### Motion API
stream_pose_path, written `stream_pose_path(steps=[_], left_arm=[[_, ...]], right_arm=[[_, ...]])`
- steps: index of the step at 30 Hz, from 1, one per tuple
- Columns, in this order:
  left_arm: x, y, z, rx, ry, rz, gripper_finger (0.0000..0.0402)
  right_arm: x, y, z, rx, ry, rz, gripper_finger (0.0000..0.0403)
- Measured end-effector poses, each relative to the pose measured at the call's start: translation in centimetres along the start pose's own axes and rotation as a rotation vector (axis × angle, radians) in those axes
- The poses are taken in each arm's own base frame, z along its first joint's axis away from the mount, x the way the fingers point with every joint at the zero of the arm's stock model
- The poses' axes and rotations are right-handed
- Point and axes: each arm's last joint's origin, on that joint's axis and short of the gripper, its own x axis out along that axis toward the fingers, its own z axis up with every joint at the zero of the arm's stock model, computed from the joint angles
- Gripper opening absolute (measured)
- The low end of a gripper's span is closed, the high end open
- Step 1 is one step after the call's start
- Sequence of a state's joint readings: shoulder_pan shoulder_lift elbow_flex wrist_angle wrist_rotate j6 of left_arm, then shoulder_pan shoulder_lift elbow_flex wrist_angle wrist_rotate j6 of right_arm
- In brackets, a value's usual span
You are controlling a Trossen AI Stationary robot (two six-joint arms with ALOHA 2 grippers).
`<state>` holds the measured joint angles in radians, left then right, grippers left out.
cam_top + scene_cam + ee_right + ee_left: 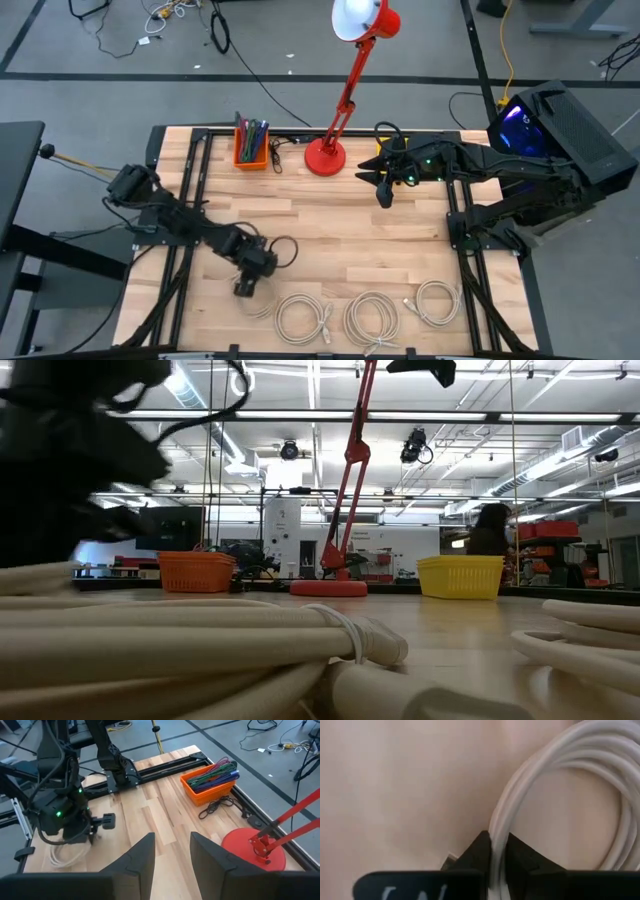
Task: Pick & Place USB Port
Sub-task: Put the white HDMI cable into the yellow bin
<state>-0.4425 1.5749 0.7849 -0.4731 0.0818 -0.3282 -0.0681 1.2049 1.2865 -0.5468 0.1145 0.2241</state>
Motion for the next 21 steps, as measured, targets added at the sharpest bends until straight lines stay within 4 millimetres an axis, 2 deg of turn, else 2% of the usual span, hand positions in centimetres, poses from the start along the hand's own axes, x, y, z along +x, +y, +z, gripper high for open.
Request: stream_pose_path(steps=[4, 7, 9, 11, 14, 16, 18, 21], left_arm=[[-1.6, 1.6, 0.8, -0.031, 0.071, 0.176, 0.0033], [-4.0, 3.3, 2.1, -0.093, 0.077, 0.313, 0.0033], [-6.4, 4.5, 3.4, -0.141, 0.023, 0.416, 0.0033], [-9.5, 5.6, 5.5, -0.213, -0.103, 0.518, 0.0033], [-15.6, 7.0, 9.4, -0.327, -0.42, 0.655, 0.0033], [-19.0, 7.7, 11.0, -0.319, -0.52, 0.773, 0.0032], [-21.3, 8.4, 12.5, -0.275, -0.554, 0.909, 0.0032], [-23.1, 9.5, 13.8, -0.232, -0.525, 1.03, 0.0032]], right_arm=[[0.0, -0.1, 0.0, -0.022, -0.004, -0.018, 0.0123], [0.0, -0.3, 0.1, -0.039, -0.006, -0.033, 0.0123], [0.0, -0.5, 0.1, -0.041, -0.007, -0.039, 0.0123], [0.1, -0.6, 0.1, -0.039, -0.007, -0.043, 0.0123], [0.1, -0.8, 0.2, -0.033, -0.002, -0.02, 0.0123], [0.1, -0.9, 0.2, -0.031, 0.002, 0.001, 0.0123], [0.1, -0.8, 0.2, -0.031, 0.006, 0.022, 0.0123], [0.1, -0.7, 0.2, -0.031, 0.012, 0.054, 0.0123]])
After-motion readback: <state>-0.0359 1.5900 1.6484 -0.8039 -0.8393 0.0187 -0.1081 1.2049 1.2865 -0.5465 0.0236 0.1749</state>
